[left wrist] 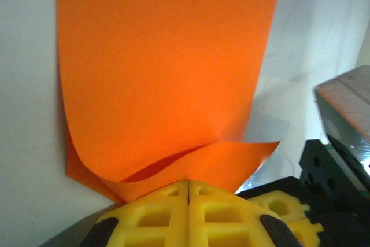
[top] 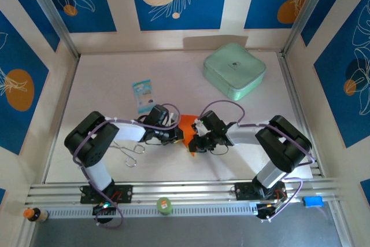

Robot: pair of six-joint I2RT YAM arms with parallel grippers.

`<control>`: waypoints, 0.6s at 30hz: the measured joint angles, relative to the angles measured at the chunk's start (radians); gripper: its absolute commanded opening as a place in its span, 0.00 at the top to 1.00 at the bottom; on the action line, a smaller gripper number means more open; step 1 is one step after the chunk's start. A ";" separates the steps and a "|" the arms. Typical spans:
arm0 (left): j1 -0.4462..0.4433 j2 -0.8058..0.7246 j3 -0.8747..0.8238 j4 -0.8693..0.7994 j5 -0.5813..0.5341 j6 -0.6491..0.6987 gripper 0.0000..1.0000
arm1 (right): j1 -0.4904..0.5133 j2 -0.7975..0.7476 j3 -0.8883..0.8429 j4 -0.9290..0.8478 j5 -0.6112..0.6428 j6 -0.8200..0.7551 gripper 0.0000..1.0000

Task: Fold a paper plane with a square sheet of paper (pick it up from the middle)
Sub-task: Third fold the triangle at the center of the table.

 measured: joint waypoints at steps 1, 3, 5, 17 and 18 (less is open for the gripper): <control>0.000 -0.016 0.000 -0.005 -0.004 0.001 0.92 | -0.004 0.000 0.000 -0.003 -0.004 -0.001 1.00; -0.002 -0.048 0.000 -0.007 -0.010 0.003 0.94 | -0.010 0.002 0.000 -0.005 -0.011 -0.005 1.00; -0.008 -0.070 0.000 -0.007 -0.014 0.002 0.97 | -0.012 0.003 0.000 -0.008 -0.017 -0.011 1.00; -0.077 0.016 0.039 -0.042 -0.037 -0.013 1.00 | -0.013 0.008 0.000 -0.010 -0.029 -0.018 1.00; -0.077 0.028 0.041 -0.051 -0.045 -0.013 1.00 | -0.013 0.008 0.000 -0.010 -0.029 -0.018 1.00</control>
